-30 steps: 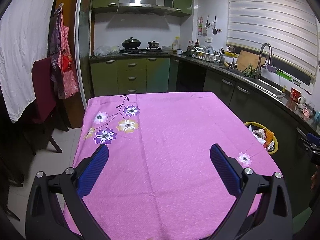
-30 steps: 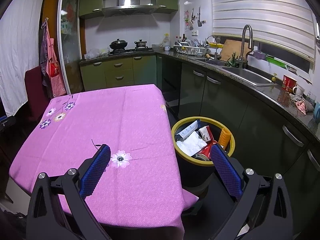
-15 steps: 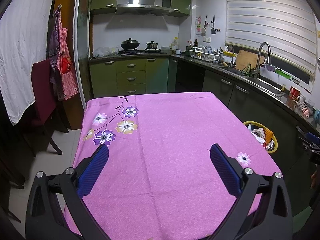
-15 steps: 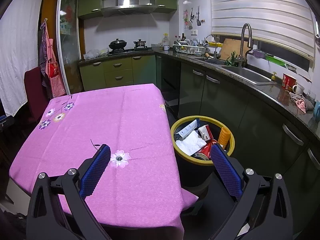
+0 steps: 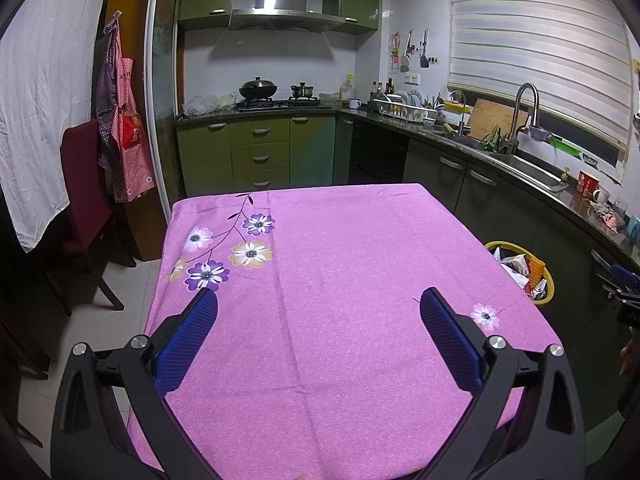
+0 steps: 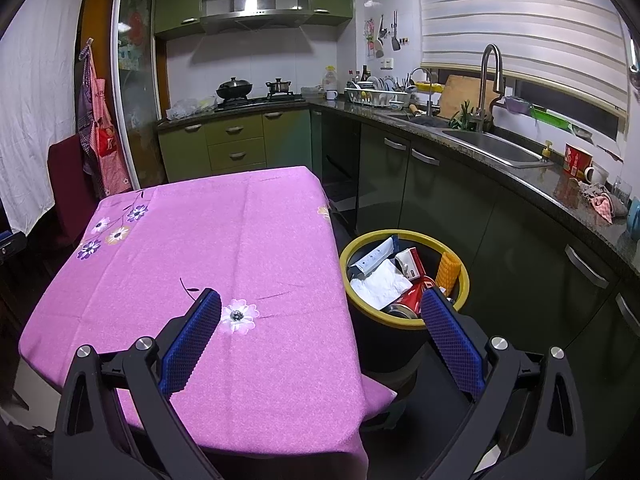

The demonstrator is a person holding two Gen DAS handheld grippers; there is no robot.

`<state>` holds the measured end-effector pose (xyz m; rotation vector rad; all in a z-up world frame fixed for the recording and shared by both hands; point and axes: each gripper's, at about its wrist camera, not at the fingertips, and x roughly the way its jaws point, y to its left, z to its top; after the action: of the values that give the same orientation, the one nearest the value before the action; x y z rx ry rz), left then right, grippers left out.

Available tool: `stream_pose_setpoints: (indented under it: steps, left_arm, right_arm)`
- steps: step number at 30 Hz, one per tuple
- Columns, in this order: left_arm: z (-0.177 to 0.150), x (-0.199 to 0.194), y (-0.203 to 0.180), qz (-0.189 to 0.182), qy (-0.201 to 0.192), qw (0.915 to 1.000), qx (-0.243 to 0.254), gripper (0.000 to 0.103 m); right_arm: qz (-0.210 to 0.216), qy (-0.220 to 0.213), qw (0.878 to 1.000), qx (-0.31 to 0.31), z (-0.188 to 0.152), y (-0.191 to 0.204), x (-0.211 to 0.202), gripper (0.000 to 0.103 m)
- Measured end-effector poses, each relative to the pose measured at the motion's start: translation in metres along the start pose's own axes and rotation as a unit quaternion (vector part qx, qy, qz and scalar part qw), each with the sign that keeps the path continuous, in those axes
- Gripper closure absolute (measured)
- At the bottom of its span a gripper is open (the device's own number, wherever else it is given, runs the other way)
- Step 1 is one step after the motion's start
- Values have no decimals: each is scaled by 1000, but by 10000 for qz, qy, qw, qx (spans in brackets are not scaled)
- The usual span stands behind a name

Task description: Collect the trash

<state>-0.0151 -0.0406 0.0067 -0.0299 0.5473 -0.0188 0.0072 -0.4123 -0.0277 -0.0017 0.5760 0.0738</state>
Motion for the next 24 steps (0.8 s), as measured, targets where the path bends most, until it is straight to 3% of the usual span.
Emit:
stream_pose_setpoints:
  steps: [24]
  left_arm:
    - [-1,1,0,-23,22,10000,23,6]
  right_arm:
    - [8,18,10000,11,-2,4,3,5]
